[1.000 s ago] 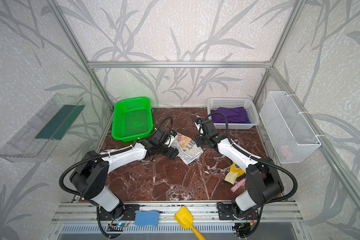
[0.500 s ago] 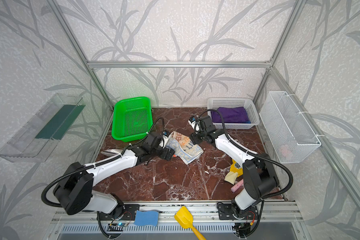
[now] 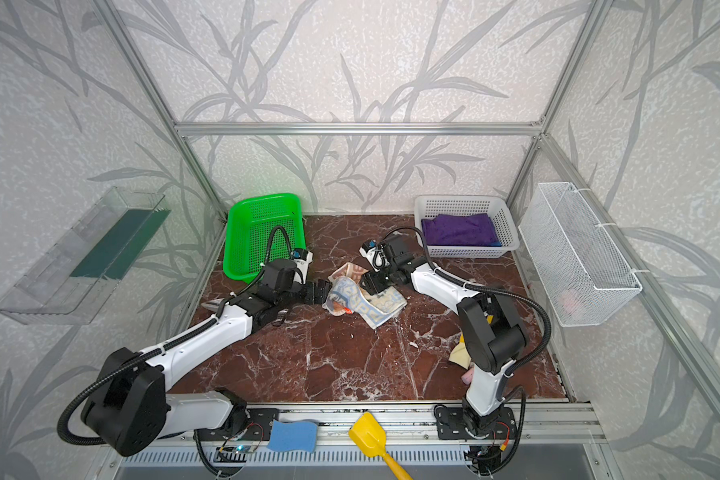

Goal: Fold and stack the towels
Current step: 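Pinch a corner of the patterned towel with the right gripper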

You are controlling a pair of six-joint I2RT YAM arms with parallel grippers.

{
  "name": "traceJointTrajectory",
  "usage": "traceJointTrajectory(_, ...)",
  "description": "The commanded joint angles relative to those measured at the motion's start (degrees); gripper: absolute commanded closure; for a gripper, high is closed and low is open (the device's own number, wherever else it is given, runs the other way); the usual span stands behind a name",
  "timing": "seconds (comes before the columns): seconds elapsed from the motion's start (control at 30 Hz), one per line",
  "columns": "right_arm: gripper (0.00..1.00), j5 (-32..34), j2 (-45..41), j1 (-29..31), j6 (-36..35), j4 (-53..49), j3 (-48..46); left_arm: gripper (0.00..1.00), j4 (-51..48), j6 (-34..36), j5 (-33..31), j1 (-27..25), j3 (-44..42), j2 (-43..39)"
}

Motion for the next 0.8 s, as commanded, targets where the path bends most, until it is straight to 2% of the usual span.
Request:
traceJointTrajectory(0.0,0.34,-3.2,2.6,0.9,4.7,2.9,4.4,0.09,-0.1,-1.8,0.4,0.4,-1.7,-2.4)
traceJointTrajectory(0.2,0.34,-5.5,6.3,2.1,7.2,4.2,7.9,0.09,-1.3,-1.7,-0.5,0.9,-3.1,-3.9)
traceJointTrajectory(0.47,0.36,-6.3,11.2,5.7,6.2,0.5,12.5,0.09,-0.9,-1.6,-1.2,1.3,-4.1,-3.8)
traceJointTrajectory(0.5,0.39,-6.4,11.6,5.9,6.3,0.4,12.5,0.09,-0.9,-1.6,-1.2,1.4,-4.2,-3.9)
traceJointTrajectory(0.57,0.52,-6.9,11.9,6.0,6.5,0.2,12.5,0.09,-0.9,-1.5,-1.1,1.4,-4.5,-4.1)
traceJointTrajectory(0.67,0.8,-6.9,10.6,6.0,6.0,0.3,11.7,0.09,-0.8,-1.2,-1.2,1.6,-4.7,-4.1)
traceJointTrajectory(0.77,0.89,-4.8,6.9,5.9,4.5,1.9,8.6,0.09,-1.1,-0.8,-1.1,1.5,-4.7,-3.9)
